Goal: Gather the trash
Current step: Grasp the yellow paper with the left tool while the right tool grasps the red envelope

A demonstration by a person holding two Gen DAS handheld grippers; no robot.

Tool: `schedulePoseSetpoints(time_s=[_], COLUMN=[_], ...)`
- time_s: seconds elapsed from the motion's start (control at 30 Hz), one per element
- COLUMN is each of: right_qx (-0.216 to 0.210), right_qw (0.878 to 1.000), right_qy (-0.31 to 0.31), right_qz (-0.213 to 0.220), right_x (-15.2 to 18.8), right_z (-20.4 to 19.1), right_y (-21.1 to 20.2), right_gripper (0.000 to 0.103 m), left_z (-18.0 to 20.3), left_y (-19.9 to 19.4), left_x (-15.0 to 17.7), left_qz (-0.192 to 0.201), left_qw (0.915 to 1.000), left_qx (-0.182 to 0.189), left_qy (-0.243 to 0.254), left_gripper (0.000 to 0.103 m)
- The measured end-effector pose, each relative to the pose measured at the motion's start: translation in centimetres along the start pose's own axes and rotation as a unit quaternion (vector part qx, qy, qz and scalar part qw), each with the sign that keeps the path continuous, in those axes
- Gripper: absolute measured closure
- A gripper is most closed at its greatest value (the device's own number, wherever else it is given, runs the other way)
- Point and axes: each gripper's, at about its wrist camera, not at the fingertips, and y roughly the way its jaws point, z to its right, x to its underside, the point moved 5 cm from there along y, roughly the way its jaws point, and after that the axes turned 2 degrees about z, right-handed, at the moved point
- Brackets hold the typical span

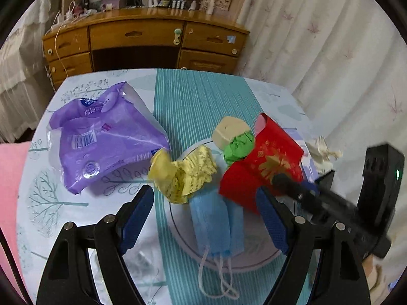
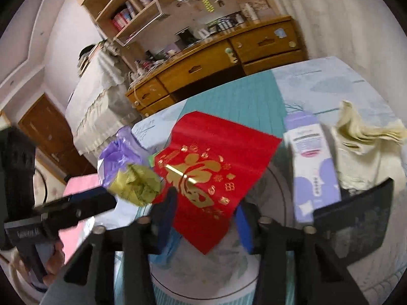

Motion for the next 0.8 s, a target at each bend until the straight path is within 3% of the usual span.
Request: schedulePoseSetpoints(time_s=[0.03,0.27,0.63,0.8], right_qx=[-0.003,-0.029,-0.04,-0.039], right_qw=[1.0,0.999,0.996,0.996], right_qy=[-0.005,-0.031,-0.075,-0.071], right_qz=[-0.002,0.013,0.023,0.024], right_x=[0.0,0.2,1.6,2.0], right_z=[-0.3,-1.9,-3.9,-3.1], right_y=[0.2,-0.8,-3.6,-4.4], right_gripper=[0.082,0.098,0.102,0.102], left_z=[-0.1,-0.6,0.5,1.2], left_y=[0.5,1.9,4.0,5.7], left_x=[-0.2,-0.7,-1.1,-1.0], left_qz=[-0.007,-0.014,-0.026,-0.029], left_qw=[1.0,0.9992,0.9953,0.9893], left_qx=[0.0,-0.037,-0.089,-0.13], left_qy=[-0.004,-0.01,0.028,0.06], left_gripper=[0.022,0.022,0.022,0.022])
